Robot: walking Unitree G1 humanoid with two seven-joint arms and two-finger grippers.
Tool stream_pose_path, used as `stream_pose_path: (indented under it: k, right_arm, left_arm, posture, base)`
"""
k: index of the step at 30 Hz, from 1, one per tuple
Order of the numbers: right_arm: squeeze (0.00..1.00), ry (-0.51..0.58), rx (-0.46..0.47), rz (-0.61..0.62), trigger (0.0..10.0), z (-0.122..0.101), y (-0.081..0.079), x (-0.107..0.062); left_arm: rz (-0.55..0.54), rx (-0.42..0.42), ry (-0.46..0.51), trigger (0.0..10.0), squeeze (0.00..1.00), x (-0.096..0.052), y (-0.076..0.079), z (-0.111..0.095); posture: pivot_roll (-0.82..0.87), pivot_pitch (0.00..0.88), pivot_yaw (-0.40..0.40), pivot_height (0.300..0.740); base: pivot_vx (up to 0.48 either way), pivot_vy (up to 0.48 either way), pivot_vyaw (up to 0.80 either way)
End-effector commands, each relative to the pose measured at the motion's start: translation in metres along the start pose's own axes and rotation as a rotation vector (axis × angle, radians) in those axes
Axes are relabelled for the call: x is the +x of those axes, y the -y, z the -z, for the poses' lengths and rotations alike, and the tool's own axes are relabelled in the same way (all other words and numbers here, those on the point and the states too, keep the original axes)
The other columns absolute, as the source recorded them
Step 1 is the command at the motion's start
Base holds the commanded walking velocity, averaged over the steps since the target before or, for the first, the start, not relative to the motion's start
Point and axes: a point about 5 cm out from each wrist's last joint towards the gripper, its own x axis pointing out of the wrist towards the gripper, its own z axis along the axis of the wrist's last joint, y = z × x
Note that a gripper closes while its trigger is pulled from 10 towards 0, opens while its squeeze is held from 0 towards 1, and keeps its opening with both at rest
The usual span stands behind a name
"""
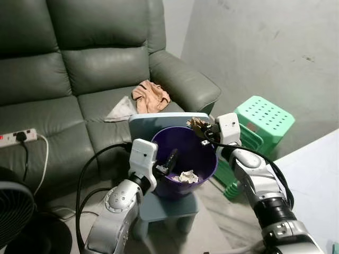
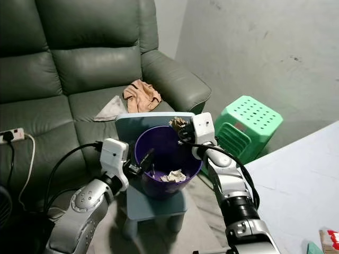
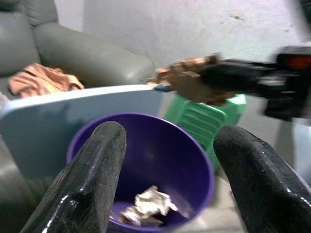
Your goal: Picking trash to rubbish bin
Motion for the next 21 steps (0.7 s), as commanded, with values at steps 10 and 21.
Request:
stream_pose_path:
  k: [10,21]
  right_arm:
    - [0.0,-0.08,0.022,-0.007,10.0,0.005,-0.012,0.022]
    - [1.0,0.027,0.296,0.183,10.0,-0.011,-0.004,0.029]
  left_arm:
    - [0.04,-0.034,0.012,10.0,0.0,-0.01,0.022,-0.017]
    - [0.066,-0.061,0.016,10.0,0.0,-0.011,0.033,-0.023]
  posture:
    - [0.13,0.207,-0.214,0.74]
    - [0.13,0.195,-0.214,0.74]
  base:
    - [0.0,0.0,0.0]
    - [0.0,0.0,0.0]
